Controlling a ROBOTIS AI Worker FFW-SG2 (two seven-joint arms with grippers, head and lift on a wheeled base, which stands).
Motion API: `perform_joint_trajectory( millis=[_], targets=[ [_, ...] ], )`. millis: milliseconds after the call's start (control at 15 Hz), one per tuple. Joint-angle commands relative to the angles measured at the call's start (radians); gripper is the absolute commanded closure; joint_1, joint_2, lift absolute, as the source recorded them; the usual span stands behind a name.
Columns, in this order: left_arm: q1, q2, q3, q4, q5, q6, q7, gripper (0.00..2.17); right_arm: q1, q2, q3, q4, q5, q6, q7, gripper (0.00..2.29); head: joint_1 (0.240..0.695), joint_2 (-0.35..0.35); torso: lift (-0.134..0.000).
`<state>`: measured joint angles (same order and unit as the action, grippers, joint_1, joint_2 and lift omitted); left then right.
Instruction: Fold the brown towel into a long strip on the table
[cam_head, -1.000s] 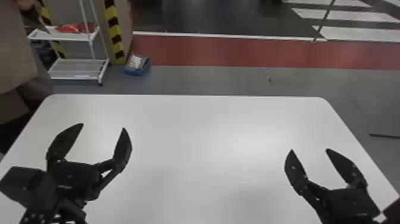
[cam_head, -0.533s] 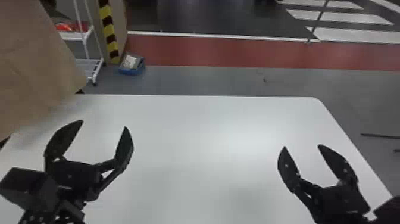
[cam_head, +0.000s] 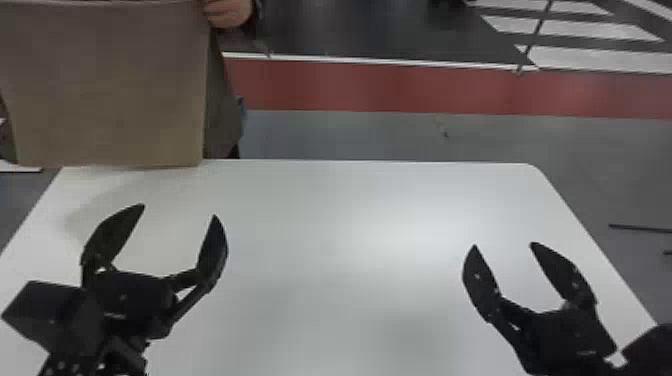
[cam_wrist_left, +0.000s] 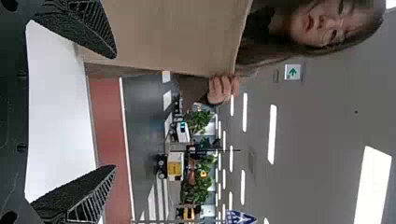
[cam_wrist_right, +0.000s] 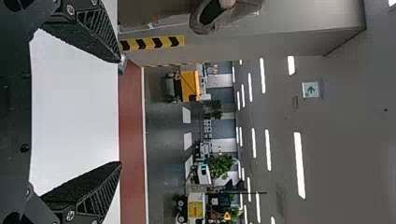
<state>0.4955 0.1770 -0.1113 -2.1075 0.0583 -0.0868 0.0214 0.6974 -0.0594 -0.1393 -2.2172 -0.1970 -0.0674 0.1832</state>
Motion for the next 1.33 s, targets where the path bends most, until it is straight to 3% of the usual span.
perform_joint_trajectory(
  millis=[0,1267],
  targets=[
    [0.002,-0.001,-0.002,0.0,0.0,0.0,0.0,0.03,-0.007,0.003,0.004,0.001,-0.001,0.008,-0.002,0.11,0.695,-0.107,-0.111],
    [0.008,-0.002,-0.005,0.027,0.012,-0.021,0.005,0.03,-0.024,0.0,0.001,0.03,0.007,-0.01,-0.002,0.11,0.695,-0.109,-0.111]
  ],
)
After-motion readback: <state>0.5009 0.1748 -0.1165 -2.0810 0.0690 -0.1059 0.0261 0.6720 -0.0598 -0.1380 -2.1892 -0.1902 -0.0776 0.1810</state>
